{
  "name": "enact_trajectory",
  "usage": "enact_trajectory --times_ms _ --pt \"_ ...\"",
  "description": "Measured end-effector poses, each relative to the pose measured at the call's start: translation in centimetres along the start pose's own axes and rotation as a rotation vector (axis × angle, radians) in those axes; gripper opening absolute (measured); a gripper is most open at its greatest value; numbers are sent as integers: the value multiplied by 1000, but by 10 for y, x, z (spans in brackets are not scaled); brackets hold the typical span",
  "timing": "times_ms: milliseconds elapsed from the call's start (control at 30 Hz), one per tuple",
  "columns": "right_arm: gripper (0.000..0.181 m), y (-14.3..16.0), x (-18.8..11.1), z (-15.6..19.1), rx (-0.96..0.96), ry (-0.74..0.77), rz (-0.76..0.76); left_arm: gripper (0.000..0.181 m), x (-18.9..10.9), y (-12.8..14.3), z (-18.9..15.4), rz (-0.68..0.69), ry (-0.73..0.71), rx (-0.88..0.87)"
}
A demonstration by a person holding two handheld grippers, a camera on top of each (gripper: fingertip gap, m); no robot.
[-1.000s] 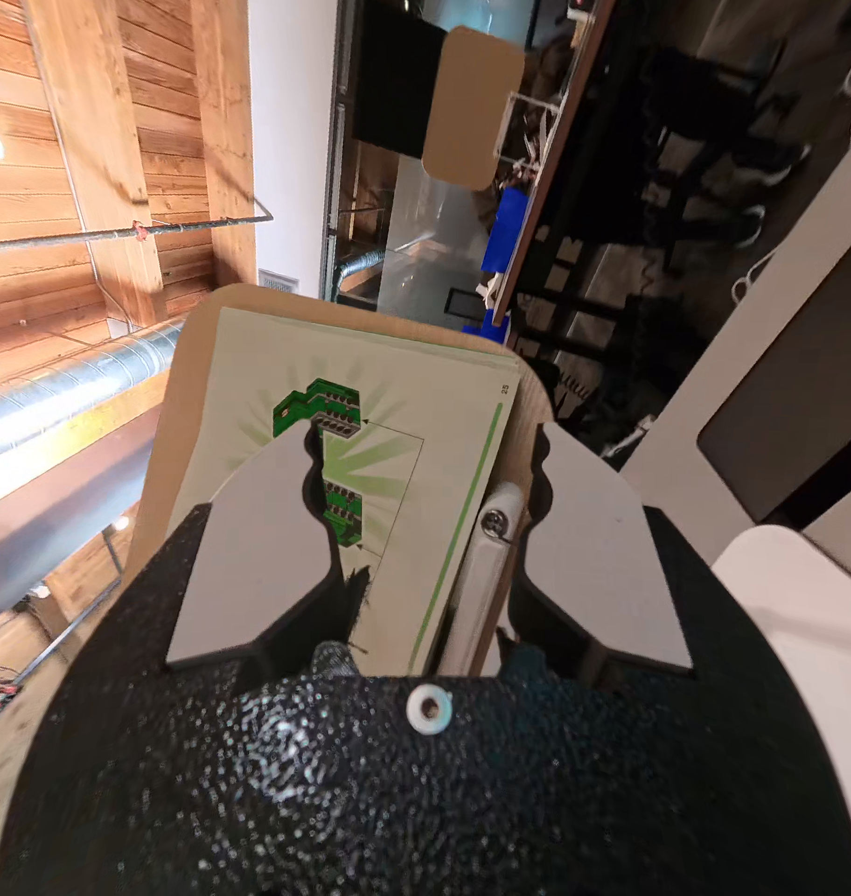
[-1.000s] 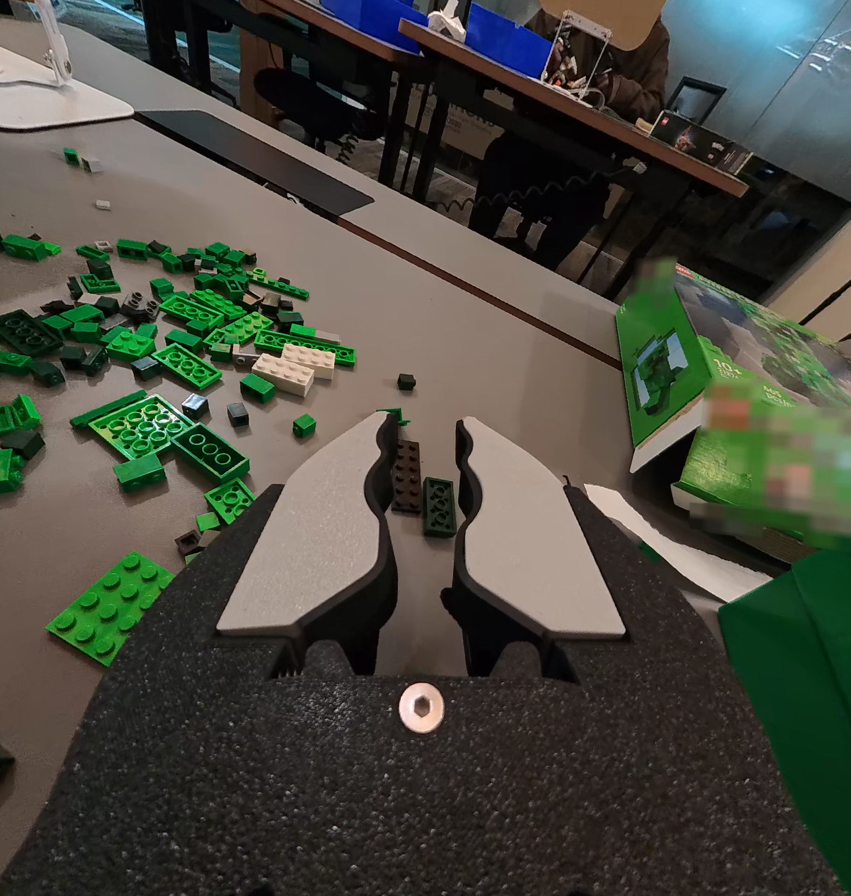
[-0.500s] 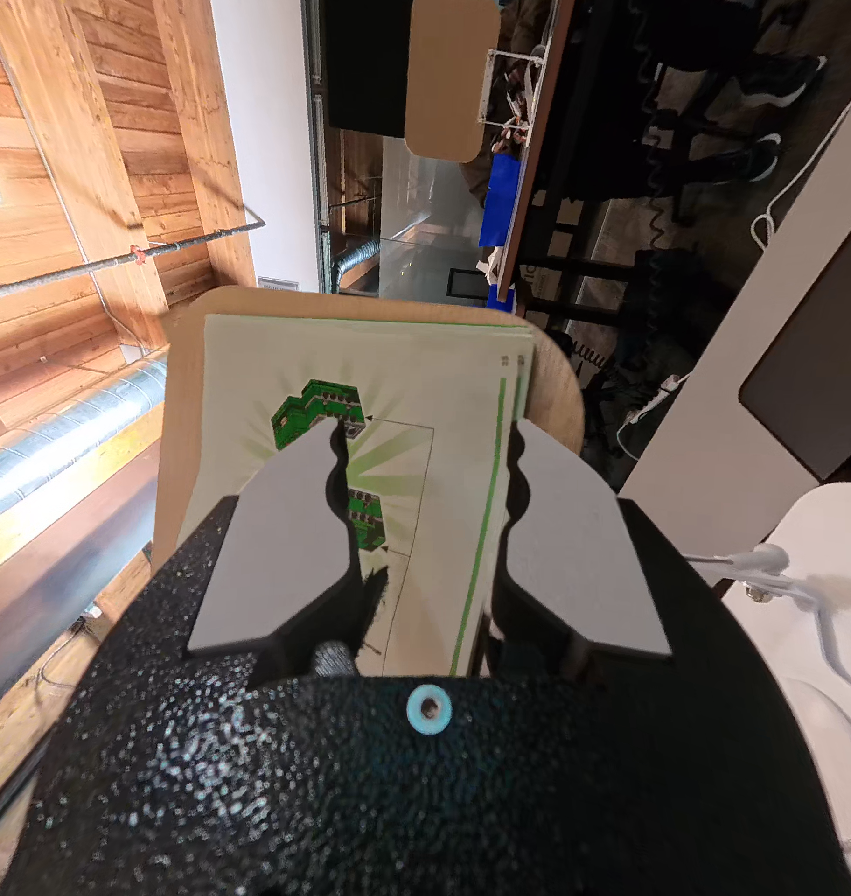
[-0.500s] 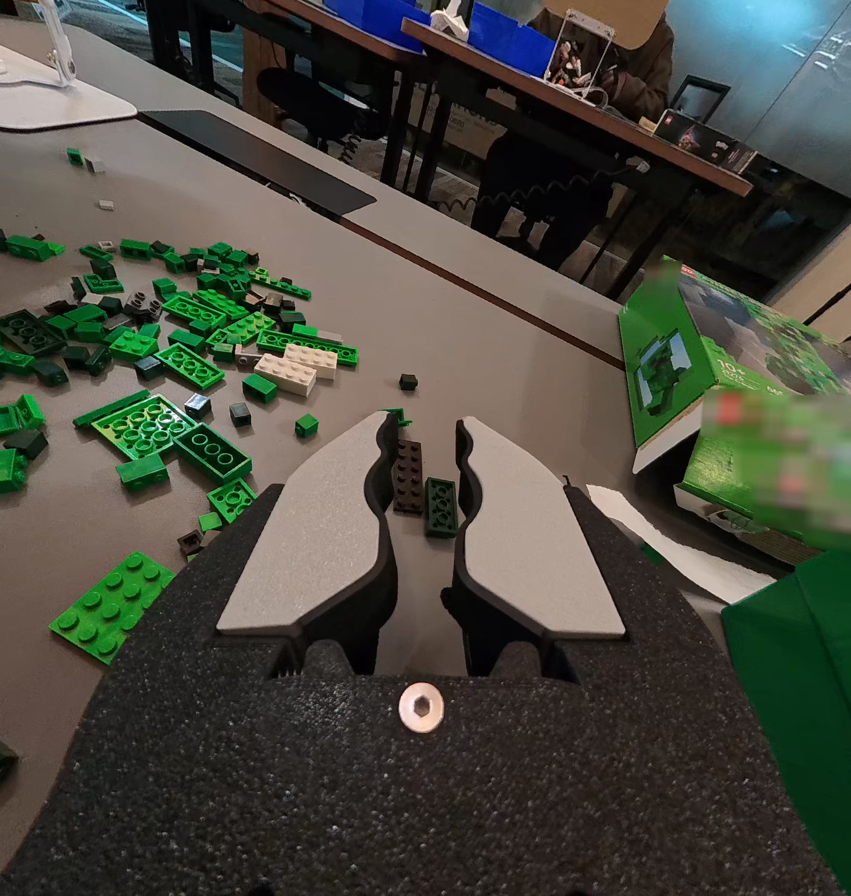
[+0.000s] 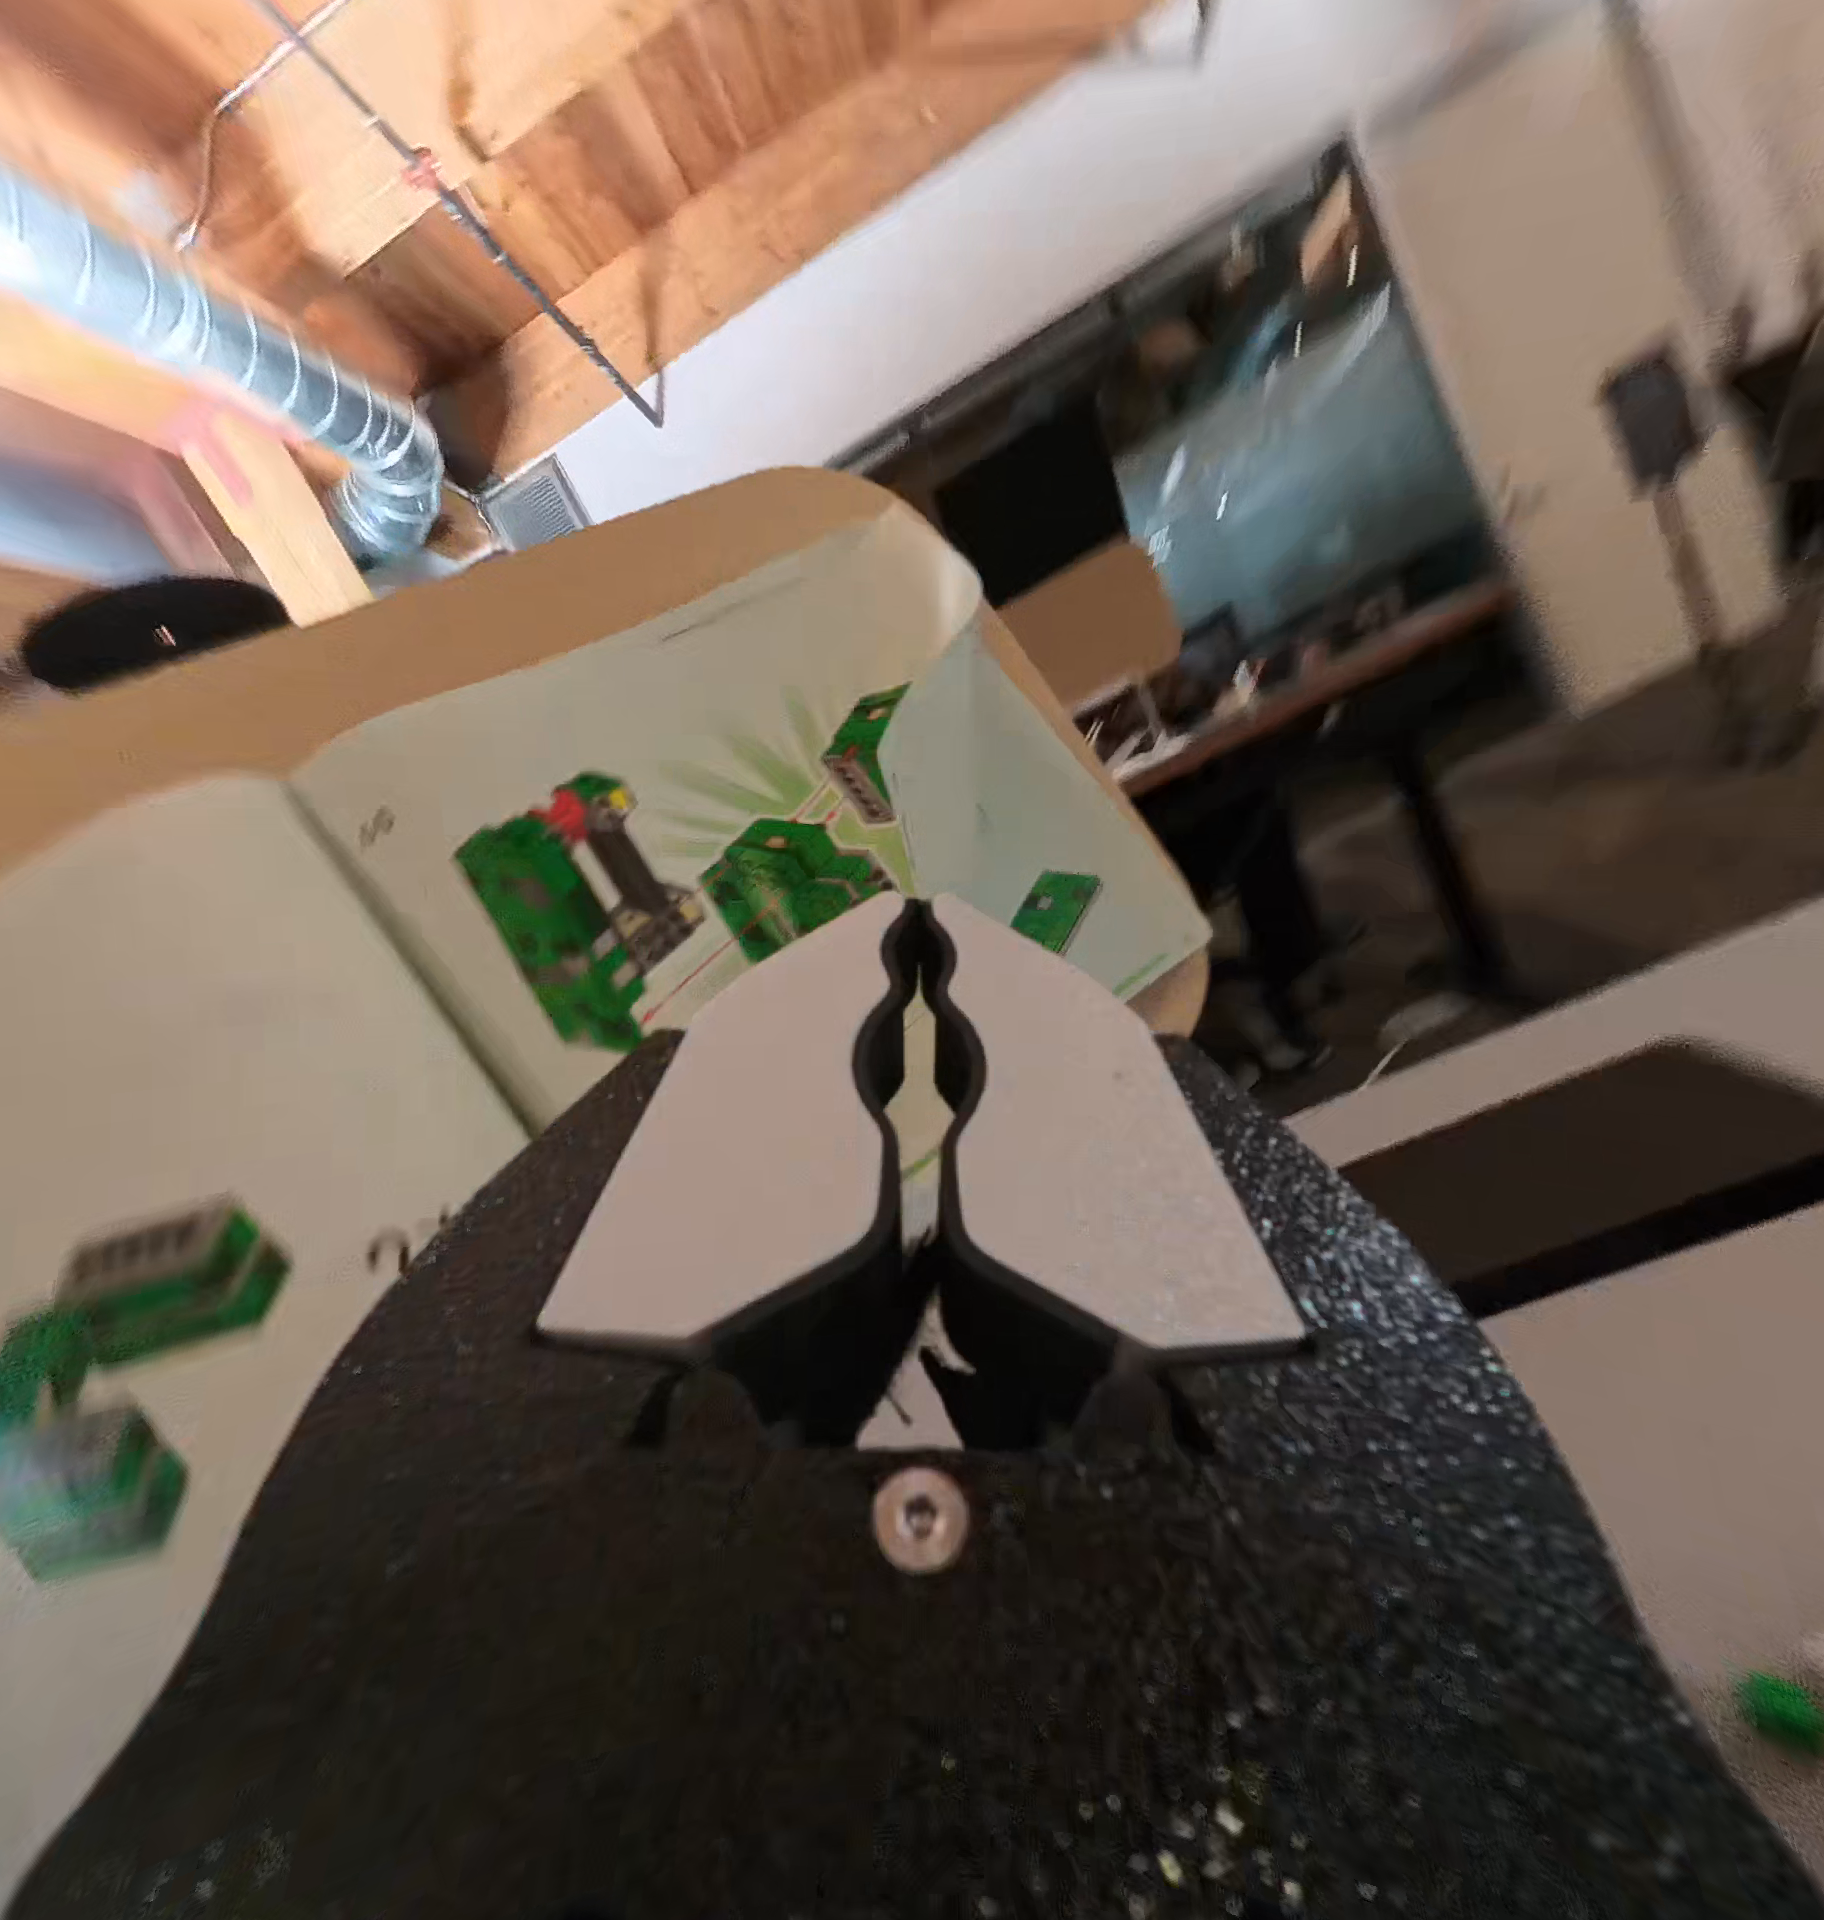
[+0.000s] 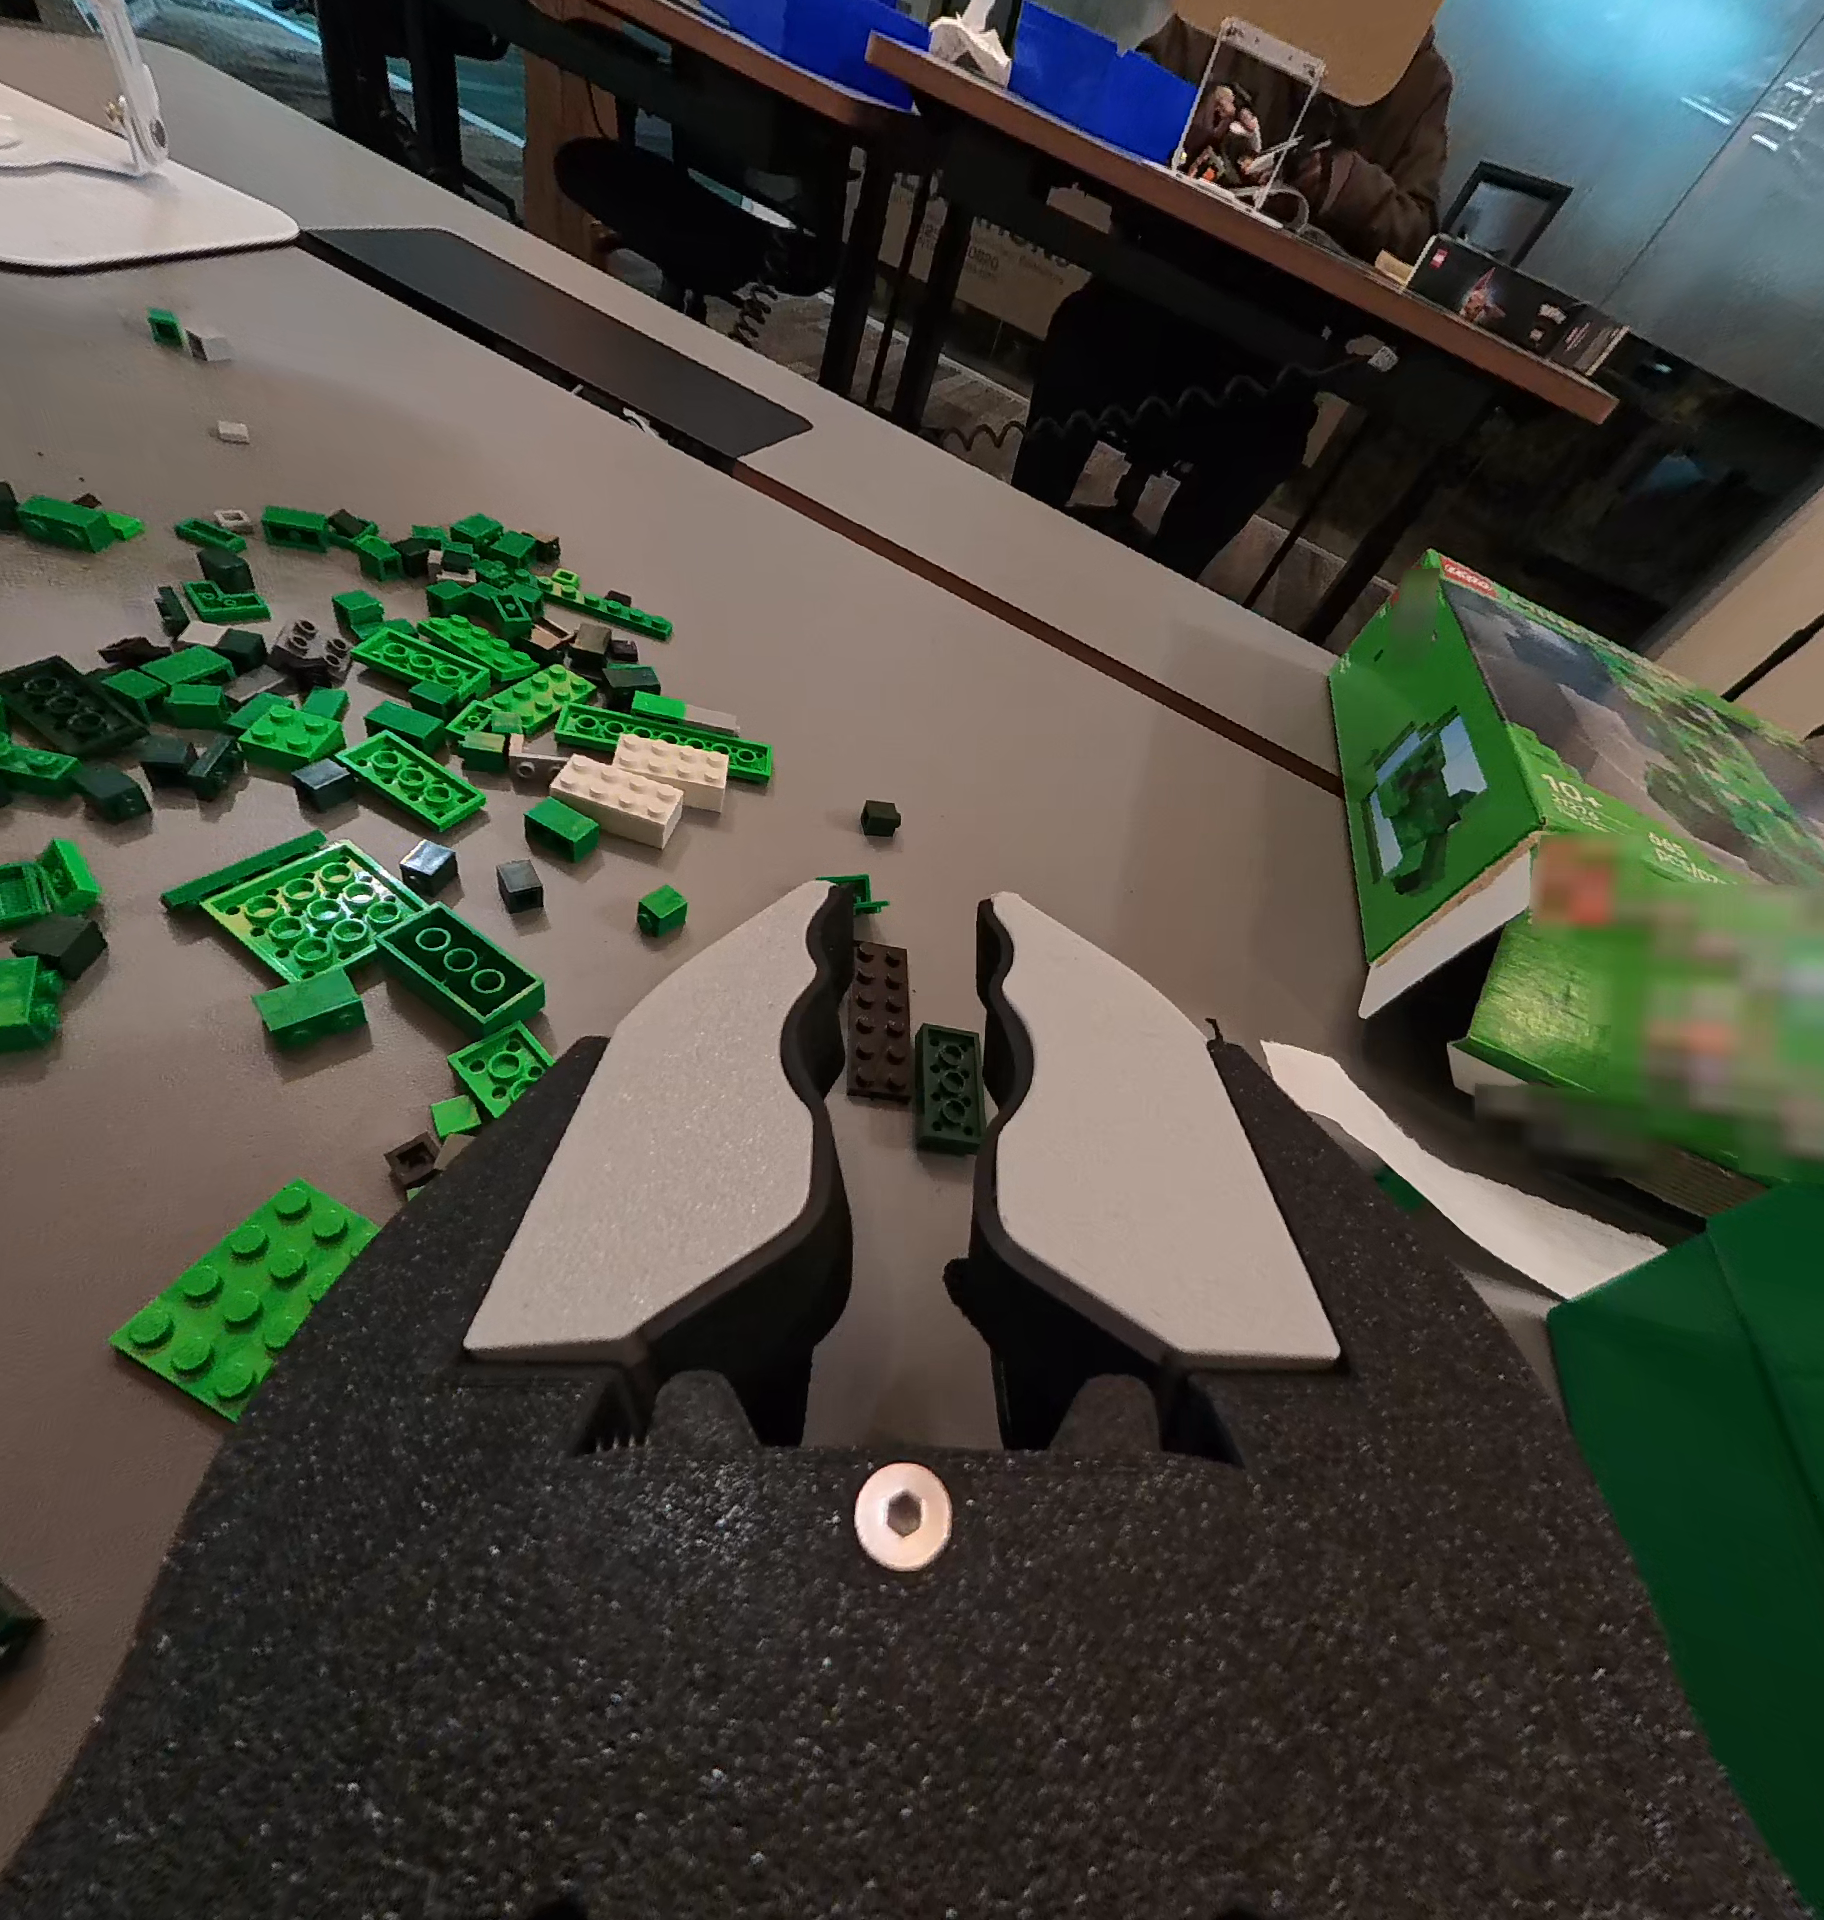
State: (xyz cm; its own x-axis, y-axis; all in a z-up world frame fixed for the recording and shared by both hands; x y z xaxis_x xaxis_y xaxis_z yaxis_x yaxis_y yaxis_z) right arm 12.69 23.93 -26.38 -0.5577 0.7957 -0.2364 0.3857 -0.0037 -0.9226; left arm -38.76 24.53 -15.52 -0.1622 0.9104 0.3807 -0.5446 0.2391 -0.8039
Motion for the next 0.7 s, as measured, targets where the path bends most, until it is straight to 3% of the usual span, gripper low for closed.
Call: enact_trajectory --times_ms 233,467,700 --pt "22 -1 0 1 -3 -1 -2 0 -60 31 55 -210 -168 -708" --pt "22 -1 0 0 -4 1 -2 0 -96 77 88 -263 -335 -1012" --pt "22 0 1 1 -9 1 1 0 -104 107 105 -265 -366 -1274"
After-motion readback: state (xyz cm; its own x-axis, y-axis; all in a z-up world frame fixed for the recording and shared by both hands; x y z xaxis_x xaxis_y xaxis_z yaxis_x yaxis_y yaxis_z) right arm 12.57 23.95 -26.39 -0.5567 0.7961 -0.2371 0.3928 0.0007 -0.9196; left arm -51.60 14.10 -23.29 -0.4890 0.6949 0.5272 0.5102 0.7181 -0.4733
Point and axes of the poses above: each gripper's, where its closed fingertips meet, x out along the fingers, y out of its underside, z = x × y across the jaws, the point moved 10 cm from there along -x, back along the fingers, and after that the axes turned 2 degrees about -z, right-handed, at the moved point
